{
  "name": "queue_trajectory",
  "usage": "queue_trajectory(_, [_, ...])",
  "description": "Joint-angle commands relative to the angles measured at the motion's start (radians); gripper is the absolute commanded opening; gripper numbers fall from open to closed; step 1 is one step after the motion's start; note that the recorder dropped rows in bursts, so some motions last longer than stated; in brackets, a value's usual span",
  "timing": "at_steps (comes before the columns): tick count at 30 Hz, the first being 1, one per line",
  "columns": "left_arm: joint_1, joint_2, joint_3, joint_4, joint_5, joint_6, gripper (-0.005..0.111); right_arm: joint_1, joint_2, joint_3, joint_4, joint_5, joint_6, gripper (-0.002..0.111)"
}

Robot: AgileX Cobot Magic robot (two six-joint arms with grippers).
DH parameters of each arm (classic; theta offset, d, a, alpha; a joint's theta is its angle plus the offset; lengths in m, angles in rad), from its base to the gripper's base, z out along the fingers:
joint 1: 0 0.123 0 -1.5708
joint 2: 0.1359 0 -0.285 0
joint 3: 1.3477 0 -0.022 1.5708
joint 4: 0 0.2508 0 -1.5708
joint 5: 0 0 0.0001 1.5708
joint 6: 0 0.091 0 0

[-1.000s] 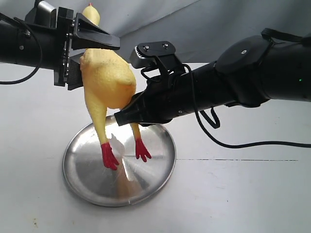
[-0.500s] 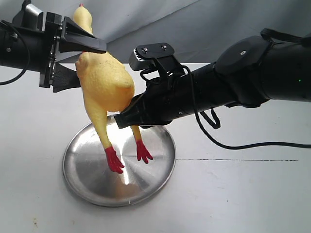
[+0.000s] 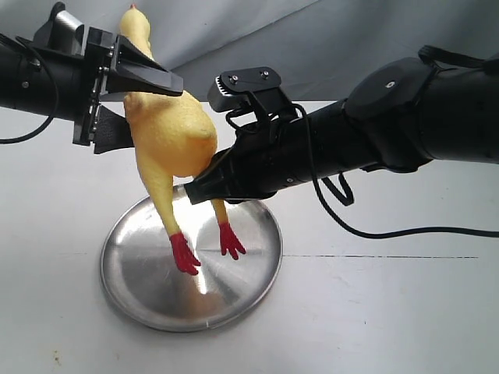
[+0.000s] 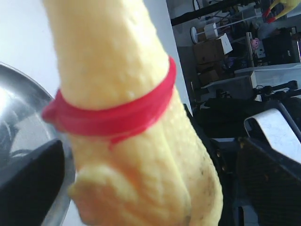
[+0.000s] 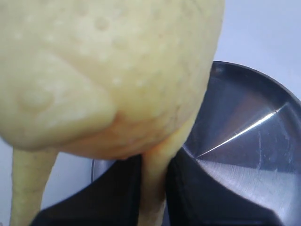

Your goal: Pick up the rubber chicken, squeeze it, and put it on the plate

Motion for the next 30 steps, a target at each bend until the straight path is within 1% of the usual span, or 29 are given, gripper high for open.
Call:
queue_trajectory(1, [-0.015,-0.01,-0.004,-0.012,0.004,-0.004,0.092,0.003,-0.004,0.0,0.005,-0.015,-0.009,0.0])
queue_trajectory(3, [-0.013,-0.01,-0.004,-0.017,0.004,-0.004,0.087,0.003,-0.004,0.0,0.005,-0.015,-0.009,0.0])
queue_trajectory(5, [-0.013,-0.01,-0.004,-0.017,0.004,-0.004,0.075,0.003,-0.004,0.0,0.005,-0.013,-0.009,0.0])
queue_trajectory(6, [-0.013,-0.01,-0.004,-0.017,0.004,-0.004,0.064,0.003,-0.004,0.0,0.005,-0.013,-0.009,0.0])
queue_trajectory(8, [-0.013,-0.01,-0.004,-0.017,0.004,-0.004,0.039,0.003,-0.004,0.0,0.005,-0.013,-0.009,0.0])
queue_trajectory(10, [-0.013,-0.01,-0.004,-0.017,0.004,0.011,0.004,0.003,-0.004,0.0,0.005,-0.013,-0.009,0.0])
queue_trajectory(11, [-0.013,-0.01,-0.004,-0.017,0.004,0.033,0.001,0.003,-0.004,0.0,0.005,-0.013,-0.009,0.0])
queue_trajectory(22, [-0.013,-0.01,-0.004,-0.038,0.004,0.048,0.0,0.003,-0.004,0.0,0.005,-0.011,-0.009,0.0])
queue_trajectory(24, [-0.013,-0.01,-0.004,-0.038,0.004,0.048,0.001,0.003,-0.004,0.0,0.005,-0.011,-0.009,0.0])
queue_trajectory(25, [-0.013,-0.01,-0.004,-0.038,0.004,0.048,0.004,0.003,-0.004,0.0,0.005,-0.011,-0.009,0.0])
queue_trajectory(27, [-0.011,-0.01,-0.004,-0.038,0.004,0.054,0.014,0.003,-0.004,0.0,0.005,-0.009,-0.009,0.0])
queue_trajectory(30, [-0.011,-0.01,-0.004,-0.038,0.004,0.059,0.042,0.003,-0.004,0.0,0.005,-0.005,-0.009,0.0])
